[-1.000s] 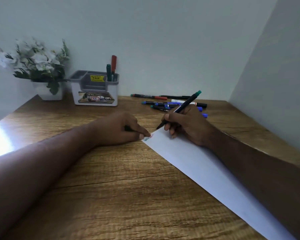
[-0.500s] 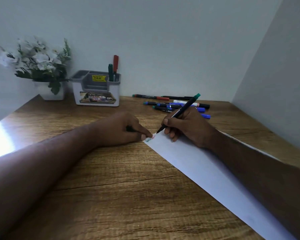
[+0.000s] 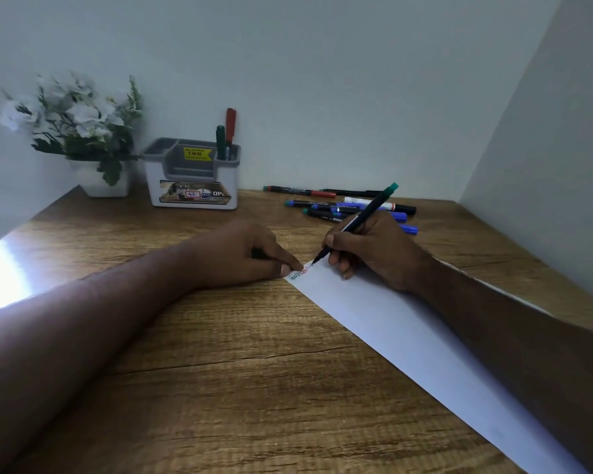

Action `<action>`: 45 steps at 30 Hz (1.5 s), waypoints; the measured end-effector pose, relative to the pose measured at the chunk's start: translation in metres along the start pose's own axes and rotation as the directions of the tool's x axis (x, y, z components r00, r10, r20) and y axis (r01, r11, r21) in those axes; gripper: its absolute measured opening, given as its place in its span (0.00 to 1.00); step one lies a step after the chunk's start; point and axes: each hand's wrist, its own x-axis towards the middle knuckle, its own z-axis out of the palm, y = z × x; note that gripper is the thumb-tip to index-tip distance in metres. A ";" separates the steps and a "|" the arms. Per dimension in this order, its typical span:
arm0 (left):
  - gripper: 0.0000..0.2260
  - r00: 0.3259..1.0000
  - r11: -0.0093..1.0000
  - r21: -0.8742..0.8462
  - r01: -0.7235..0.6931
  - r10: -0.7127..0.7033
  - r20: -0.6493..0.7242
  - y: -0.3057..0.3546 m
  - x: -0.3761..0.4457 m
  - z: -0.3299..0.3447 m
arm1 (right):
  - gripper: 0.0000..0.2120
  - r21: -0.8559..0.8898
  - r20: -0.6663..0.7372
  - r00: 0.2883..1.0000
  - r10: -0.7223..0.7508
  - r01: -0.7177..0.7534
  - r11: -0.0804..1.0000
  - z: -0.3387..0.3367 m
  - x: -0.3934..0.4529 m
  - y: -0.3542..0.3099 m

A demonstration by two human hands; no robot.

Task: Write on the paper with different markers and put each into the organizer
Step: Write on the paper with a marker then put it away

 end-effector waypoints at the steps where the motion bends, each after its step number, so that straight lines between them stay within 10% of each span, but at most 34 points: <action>1: 0.12 1.000 1.000 0.001 0.001 -0.001 0.003 0.000 0.000 0.000 | 0.06 0.001 -0.004 1.000 0.000 0.000 1.000 0.000 0.000 0.000; 45: 0.12 1.000 1.000 -0.014 0.000 0.000 0.012 0.001 0.000 -0.001 | 0.05 0.007 -0.078 0.994 0.073 -0.073 0.997 0.000 0.000 -0.003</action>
